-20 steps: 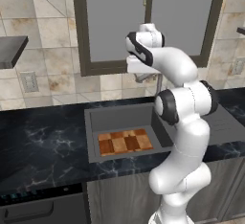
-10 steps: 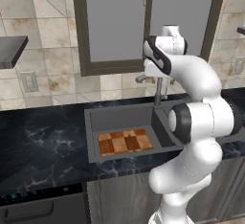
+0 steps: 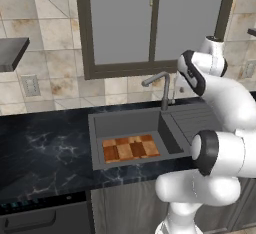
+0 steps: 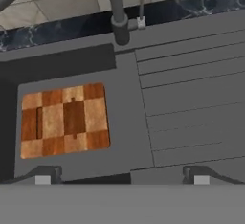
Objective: Turn on the sink faucet with hot water and rinse the cutting board for ten seconds, then turn off the faucet. Push the cutting board to reach the water if necessary.
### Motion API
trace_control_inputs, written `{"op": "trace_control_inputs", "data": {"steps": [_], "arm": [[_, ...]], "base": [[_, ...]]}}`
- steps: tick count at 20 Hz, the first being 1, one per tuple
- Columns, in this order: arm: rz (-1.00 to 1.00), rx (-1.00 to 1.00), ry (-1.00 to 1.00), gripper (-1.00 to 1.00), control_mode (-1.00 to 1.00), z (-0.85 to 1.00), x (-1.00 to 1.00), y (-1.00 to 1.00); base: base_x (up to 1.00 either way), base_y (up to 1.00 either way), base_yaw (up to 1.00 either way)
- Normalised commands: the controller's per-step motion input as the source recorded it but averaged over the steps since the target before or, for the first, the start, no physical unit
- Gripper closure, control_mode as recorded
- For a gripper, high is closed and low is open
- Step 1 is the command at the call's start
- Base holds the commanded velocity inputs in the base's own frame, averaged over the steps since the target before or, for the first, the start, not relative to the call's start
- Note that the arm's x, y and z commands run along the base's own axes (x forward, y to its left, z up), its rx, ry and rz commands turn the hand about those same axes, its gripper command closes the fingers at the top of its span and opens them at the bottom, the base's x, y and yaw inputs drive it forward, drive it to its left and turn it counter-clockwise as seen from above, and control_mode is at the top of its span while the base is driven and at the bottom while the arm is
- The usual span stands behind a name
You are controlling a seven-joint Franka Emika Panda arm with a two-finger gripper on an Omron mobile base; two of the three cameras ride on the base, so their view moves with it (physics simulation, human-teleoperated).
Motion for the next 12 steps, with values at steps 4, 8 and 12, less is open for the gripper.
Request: {"op": "trace_control_inputs", "data": {"steps": [4, 8, 12], "arm": [[0.17, 0.00, -0.23, -1.00, -1.00, -0.02, -0.03, -0.69], [0.17, 0.00, -0.24, -1.00, -1.00, -0.06, 0.00, -0.62], [0.18, 0.00, -0.21, -1.00, -1.00, -0.17, 0.00, -0.49]], "base": [[0.00, 0.00, 0.00], [0.00, 0.00, 0.00], [0.00, 0.00, 0.00]]}}
